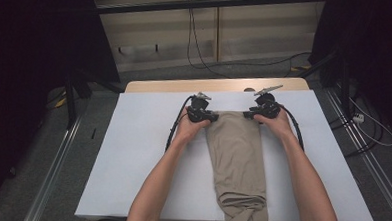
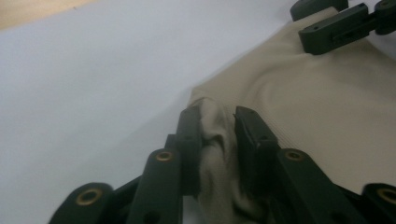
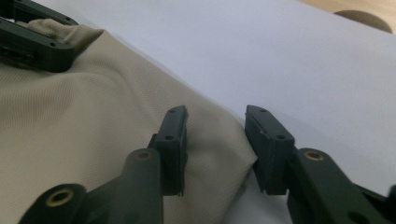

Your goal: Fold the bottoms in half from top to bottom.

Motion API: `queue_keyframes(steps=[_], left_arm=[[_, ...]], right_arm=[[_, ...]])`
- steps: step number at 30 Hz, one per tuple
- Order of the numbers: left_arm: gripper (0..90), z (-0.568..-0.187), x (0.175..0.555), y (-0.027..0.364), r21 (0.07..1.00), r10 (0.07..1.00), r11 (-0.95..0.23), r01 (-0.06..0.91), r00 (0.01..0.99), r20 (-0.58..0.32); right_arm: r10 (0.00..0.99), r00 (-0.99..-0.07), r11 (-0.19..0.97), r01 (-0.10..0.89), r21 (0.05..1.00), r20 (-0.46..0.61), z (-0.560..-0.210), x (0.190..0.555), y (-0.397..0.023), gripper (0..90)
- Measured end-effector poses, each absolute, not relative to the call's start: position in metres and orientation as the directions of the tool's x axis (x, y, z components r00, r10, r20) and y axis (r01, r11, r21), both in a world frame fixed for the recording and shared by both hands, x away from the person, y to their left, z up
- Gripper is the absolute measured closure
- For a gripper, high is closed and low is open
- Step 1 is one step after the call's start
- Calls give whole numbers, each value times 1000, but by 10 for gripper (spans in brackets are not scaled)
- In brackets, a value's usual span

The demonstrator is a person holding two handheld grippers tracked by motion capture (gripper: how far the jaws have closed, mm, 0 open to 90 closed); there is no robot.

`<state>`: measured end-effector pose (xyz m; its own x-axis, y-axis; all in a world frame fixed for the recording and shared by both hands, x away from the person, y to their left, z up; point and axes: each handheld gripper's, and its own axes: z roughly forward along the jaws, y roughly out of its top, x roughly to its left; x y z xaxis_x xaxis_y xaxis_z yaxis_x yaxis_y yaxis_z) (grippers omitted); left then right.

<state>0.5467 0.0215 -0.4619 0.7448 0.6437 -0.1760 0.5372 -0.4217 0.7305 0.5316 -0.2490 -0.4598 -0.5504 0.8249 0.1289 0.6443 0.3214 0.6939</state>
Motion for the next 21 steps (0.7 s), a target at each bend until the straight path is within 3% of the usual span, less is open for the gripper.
queue_keyframes(steps=[1, 2, 3, 7, 12, 21], left_arm=[[728, -462, 547, 23, 725, 642, -404, 558, 738, -210], [801, -462, 548, 25, 708, 636, -389, 589, 728, -256], [814, -461, 547, 26, 704, 637, -374, 604, 718, -279], [842, -456, 540, 31, 706, 631, -371, 603, 722, -285], [847, -440, 539, 42, 756, 653, -278, 592, 694, -303], [849, -385, 547, 49, 836, 675, -230, 498, 701, -231]], right_arm=[[825, -546, 312, 653, 690, 145, -460, 532, -250, 648], [825, -541, 303, 664, 684, 160, -459, 533, -251, 719], [815, -545, 291, 682, 671, 200, -458, 533, -253, 843], [790, -577, 317, 674, 667, 206, -455, 526, -253, 866], [790, -566, 234, 632, 739, 234, -438, 516, -261, 869], [788, -578, 167, 531, 831, 211, -384, 517, -256, 869]])
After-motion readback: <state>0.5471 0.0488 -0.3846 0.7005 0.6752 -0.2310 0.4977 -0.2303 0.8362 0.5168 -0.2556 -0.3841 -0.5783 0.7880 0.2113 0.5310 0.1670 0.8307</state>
